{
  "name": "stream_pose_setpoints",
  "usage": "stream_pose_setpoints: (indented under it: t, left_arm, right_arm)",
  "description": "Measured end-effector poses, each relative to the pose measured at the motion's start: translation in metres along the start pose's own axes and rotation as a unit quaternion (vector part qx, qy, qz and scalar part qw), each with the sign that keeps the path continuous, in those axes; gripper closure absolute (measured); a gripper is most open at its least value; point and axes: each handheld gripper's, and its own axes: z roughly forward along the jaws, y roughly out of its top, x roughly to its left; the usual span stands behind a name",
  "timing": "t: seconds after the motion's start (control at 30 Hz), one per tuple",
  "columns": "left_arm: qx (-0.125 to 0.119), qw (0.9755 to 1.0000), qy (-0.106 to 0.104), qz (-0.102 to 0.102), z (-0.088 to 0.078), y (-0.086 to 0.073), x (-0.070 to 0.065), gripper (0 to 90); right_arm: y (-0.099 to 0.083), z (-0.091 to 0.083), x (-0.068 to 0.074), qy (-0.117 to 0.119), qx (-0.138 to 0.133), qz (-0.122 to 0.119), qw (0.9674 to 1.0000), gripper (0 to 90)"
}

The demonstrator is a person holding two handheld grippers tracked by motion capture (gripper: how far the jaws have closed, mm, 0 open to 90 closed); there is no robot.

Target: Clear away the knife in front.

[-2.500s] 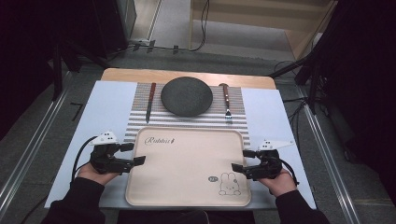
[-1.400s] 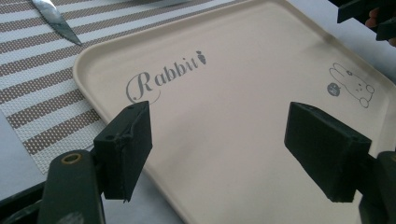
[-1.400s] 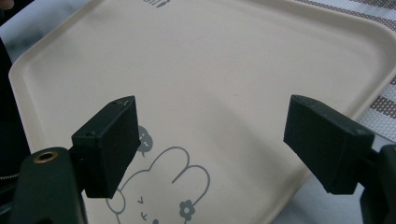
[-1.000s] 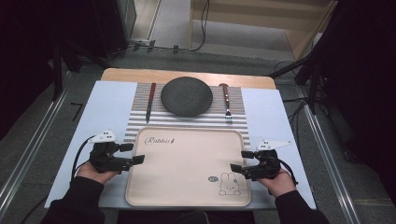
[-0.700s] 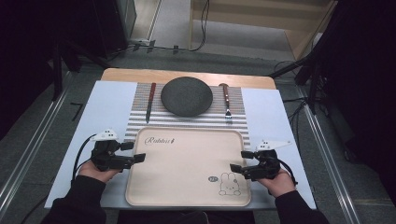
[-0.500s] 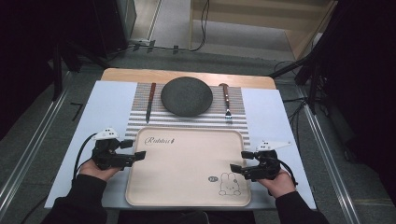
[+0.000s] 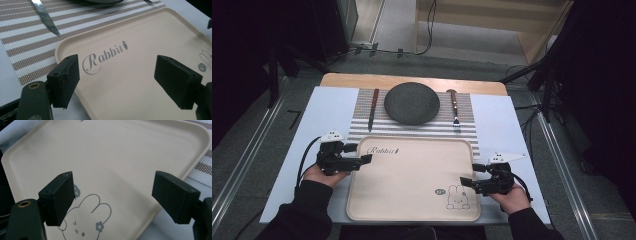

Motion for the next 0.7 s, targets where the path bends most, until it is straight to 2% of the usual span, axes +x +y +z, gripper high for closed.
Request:
stream_pose_setpoints:
  t: [0.43,0.6,0.7]
  left_arm:
    - [0.0,0.9999,0.012,0.004,0.011,0.011,0.004,21.3]
    - [0.002,0.9998,0.02,0.005,0.02,0.021,0.006,21.7]
    - [-0.005,0.9999,0.015,0.004,0.023,0.026,0.006,21.7]
  right_arm:
    - [-0.001,0.0,0.001,0.0,0.0,0.0,1.0,16.6]
    - [0.0,0.0,0.001,0.0,0.001,-0.001,1.0,16.7]
    - [0.0,0.0,0.001,0.0,0.001,-0.002,1.0,16.6]
